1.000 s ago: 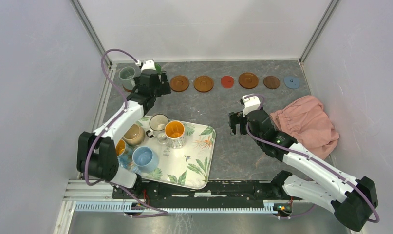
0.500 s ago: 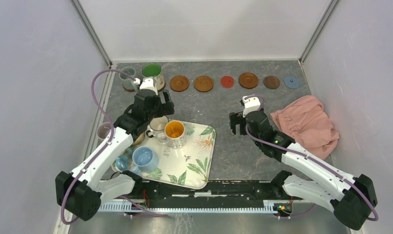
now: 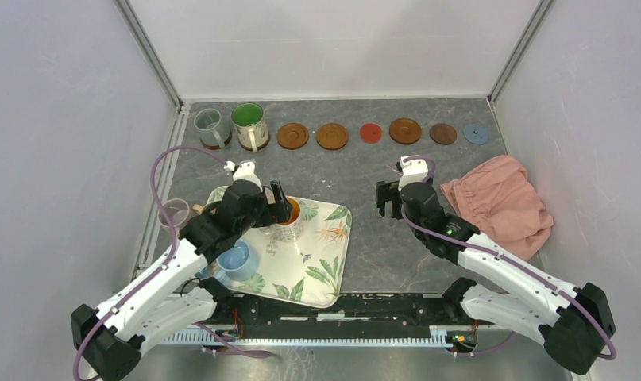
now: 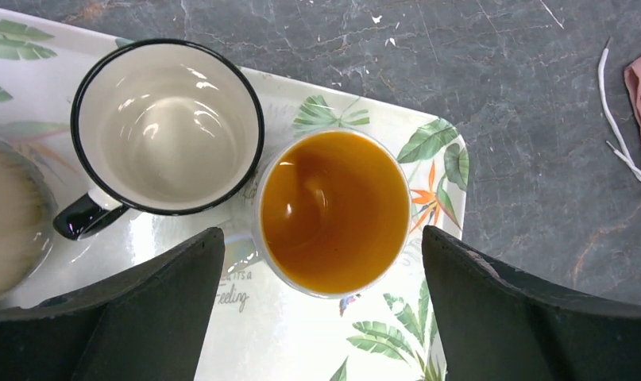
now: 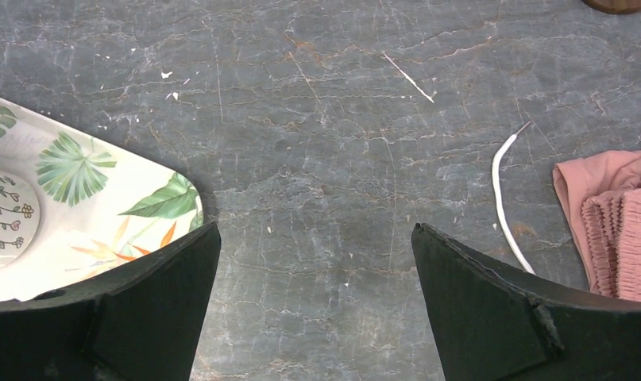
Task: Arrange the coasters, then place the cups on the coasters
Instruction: Pick up the cup from the tray.
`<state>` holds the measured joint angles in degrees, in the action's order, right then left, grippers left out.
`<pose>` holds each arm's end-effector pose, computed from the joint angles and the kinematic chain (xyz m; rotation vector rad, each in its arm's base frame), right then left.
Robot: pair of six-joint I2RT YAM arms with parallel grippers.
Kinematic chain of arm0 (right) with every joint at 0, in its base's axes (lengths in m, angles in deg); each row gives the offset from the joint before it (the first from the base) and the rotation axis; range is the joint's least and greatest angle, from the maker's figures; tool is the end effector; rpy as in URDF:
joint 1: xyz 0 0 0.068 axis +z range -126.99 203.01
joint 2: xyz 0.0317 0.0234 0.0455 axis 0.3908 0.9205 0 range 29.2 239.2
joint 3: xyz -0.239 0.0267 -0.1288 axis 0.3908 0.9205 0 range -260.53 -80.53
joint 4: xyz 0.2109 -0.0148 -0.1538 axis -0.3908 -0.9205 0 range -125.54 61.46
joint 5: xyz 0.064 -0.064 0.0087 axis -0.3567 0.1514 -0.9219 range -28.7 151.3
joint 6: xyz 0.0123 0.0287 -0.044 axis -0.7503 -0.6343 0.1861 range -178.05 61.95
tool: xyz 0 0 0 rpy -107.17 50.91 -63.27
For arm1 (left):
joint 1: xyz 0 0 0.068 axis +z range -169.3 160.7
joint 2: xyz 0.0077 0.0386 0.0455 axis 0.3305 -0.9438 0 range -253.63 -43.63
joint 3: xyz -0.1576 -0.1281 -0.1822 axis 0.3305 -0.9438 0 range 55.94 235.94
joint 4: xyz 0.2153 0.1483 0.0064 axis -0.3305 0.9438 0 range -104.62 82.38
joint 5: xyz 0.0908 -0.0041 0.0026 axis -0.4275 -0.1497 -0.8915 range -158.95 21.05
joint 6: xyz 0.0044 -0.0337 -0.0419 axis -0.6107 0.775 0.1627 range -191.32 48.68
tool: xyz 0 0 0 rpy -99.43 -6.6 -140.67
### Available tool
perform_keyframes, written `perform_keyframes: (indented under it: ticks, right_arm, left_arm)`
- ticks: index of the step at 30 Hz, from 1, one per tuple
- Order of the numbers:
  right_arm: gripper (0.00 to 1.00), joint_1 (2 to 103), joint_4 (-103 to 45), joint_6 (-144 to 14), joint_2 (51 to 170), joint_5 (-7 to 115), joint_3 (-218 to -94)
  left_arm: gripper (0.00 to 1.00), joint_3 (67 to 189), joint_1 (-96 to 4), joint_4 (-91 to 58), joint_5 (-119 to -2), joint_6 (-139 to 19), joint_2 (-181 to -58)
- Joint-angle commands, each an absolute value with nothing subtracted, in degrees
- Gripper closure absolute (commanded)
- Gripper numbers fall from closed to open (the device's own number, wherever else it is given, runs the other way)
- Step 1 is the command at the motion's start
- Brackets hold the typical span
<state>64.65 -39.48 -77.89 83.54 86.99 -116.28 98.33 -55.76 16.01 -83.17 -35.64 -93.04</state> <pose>0.1670 0.1278 0.2544 -0.1186 2.0338 0.2058 0.1537 -0.1028 0.2773 -0.1217 2.2339 -0.4210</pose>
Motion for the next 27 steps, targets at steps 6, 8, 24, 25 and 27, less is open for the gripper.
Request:
perform_keyframes:
  ticks: [6,8,24,25,27]
  right_arm:
    - [0.02,65.0,-36.6,-80.1,84.6,88.5,-116.0]
    - [0.02,65.0,-36.7,-80.2,84.6,88.2,-116.0]
    - [0.02,65.0,-36.8,-79.9,84.7,88.4,-115.6]
    - [0.02,65.0,-36.8,-79.9,84.7,88.4,-115.6]
    - [0.02,65.0,-36.8,-79.9,84.5,88.3,-115.5]
  left_arm:
    - [0.00,95.9,-57.4,17.0,-83.5,-31.5,-90.9]
    - [0.00,95.6,-57.6,16.9,-83.8,-31.5,-91.0]
    - [0.00,95.1,-57.8,14.6,-86.3,-32.8,-93.4]
    - [0.00,95.0,-57.8,14.5,-86.3,-32.8,-93.6]
    - [0.00,95.1,-57.8,14.3,-86.1,-33.2,-93.8]
